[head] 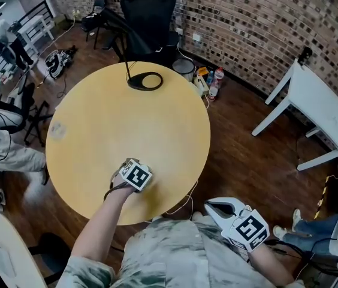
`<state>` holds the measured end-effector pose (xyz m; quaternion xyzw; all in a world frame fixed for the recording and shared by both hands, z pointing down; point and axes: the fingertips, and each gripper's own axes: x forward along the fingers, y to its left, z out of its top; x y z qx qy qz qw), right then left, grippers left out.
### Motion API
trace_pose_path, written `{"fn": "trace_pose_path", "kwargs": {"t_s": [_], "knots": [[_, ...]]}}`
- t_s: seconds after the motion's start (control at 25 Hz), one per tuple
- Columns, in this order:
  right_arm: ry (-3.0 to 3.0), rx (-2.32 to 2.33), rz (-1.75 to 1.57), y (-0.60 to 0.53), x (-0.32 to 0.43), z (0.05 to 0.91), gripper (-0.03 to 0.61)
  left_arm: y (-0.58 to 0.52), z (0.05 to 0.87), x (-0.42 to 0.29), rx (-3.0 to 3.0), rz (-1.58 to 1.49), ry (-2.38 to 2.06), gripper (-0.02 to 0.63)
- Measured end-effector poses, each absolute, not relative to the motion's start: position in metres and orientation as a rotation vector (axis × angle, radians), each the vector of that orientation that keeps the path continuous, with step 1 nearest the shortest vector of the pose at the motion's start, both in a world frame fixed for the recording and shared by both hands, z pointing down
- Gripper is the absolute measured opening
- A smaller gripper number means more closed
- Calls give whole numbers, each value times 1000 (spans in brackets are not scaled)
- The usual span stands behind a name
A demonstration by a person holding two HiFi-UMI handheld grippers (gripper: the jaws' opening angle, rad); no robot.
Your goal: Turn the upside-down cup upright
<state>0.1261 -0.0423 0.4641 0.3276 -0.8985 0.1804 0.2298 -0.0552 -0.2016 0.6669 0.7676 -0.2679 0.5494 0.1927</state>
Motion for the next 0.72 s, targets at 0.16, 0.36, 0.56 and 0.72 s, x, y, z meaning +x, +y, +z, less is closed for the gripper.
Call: {"fn": "trace_pose_path", "kwargs": {"t_s": [0.16, 0.36, 0.56, 0.72], "knots": [[-2447, 928, 503, -42, 121, 461, 2, -204, 678, -55, 2139, 1603, -720, 307], [-2425, 942, 495, -43, 117, 459, 2, -206, 682, -52, 2159, 1565, -710, 273], [-2413, 906, 485, -41, 105, 458, 2, -214, 662, -47, 2266, 1354, -784, 270], [-2406, 869, 463, -42, 91, 457, 2, -213, 655, -54, 2298, 1029, -874, 268]]}}
